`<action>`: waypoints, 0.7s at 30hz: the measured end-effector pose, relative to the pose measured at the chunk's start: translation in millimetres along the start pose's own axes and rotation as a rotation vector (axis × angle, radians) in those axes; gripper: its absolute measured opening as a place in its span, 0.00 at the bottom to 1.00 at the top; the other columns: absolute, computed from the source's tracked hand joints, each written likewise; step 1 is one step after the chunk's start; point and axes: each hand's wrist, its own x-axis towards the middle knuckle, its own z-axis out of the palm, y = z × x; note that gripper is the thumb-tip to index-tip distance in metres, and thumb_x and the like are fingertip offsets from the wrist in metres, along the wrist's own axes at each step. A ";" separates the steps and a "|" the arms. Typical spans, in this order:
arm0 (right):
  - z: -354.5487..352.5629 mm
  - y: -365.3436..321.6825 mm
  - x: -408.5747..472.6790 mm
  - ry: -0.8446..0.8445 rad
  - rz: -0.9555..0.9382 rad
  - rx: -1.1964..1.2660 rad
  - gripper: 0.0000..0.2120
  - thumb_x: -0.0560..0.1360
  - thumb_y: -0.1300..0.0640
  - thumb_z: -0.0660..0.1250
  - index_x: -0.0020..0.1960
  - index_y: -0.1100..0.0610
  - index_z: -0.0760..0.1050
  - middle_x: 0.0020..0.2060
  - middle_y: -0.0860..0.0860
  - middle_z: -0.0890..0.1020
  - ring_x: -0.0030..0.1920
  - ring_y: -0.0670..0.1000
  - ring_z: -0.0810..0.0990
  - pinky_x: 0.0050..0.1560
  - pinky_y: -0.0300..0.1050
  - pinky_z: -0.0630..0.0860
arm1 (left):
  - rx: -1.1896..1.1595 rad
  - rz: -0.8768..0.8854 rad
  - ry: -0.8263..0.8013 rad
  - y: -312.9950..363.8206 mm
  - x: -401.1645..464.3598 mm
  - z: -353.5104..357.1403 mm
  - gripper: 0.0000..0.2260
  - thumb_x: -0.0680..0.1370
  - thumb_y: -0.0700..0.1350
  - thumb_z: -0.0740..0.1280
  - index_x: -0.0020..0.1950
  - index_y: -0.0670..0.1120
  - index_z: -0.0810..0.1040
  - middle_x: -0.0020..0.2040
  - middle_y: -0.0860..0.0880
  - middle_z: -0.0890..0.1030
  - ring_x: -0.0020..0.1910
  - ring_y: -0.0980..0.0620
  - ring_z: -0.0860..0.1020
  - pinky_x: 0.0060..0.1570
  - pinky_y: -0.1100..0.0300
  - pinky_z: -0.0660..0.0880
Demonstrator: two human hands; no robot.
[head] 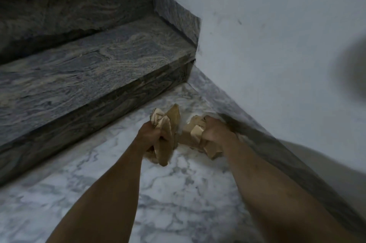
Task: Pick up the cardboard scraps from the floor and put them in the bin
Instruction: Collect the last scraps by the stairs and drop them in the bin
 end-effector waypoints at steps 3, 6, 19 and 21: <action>-1.0 -3.8 6.0 0.013 -0.003 -0.101 0.34 0.74 0.51 0.69 0.76 0.53 0.60 0.75 0.58 0.63 0.73 0.59 0.66 0.71 0.51 0.67 | -0.049 -0.057 -0.006 -7.2 2.8 -1.2 0.16 0.67 0.51 0.76 0.53 0.51 0.81 0.54 0.45 0.84 0.53 0.41 0.81 0.57 0.45 0.79; -3.6 -3.9 7.7 -0.024 -0.020 -0.160 0.39 0.73 0.53 0.71 0.78 0.54 0.56 0.78 0.58 0.53 0.75 0.60 0.61 0.72 0.51 0.66 | -0.091 -0.084 -0.023 -3.3 -1.6 -1.6 0.21 0.61 0.49 0.77 0.52 0.50 0.81 0.52 0.45 0.85 0.51 0.41 0.82 0.55 0.44 0.80; -20.3 -6.2 3.8 -0.050 -0.023 -0.086 0.41 0.61 0.55 0.82 0.70 0.57 0.69 0.66 0.56 0.76 0.63 0.59 0.77 0.60 0.50 0.77 | -0.199 -0.100 -0.049 1.6 -6.3 0.6 0.24 0.55 0.42 0.78 0.51 0.48 0.81 0.48 0.43 0.85 0.48 0.39 0.83 0.49 0.44 0.82; -37.6 -2.8 -1.1 -0.077 -0.013 0.043 0.42 0.61 0.57 0.82 0.72 0.60 0.68 0.66 0.56 0.76 0.63 0.58 0.77 0.57 0.47 0.78 | -0.198 -0.096 -0.051 2.6 -8.7 -0.3 0.22 0.56 0.43 0.78 0.49 0.49 0.82 0.49 0.44 0.85 0.49 0.39 0.83 0.51 0.43 0.82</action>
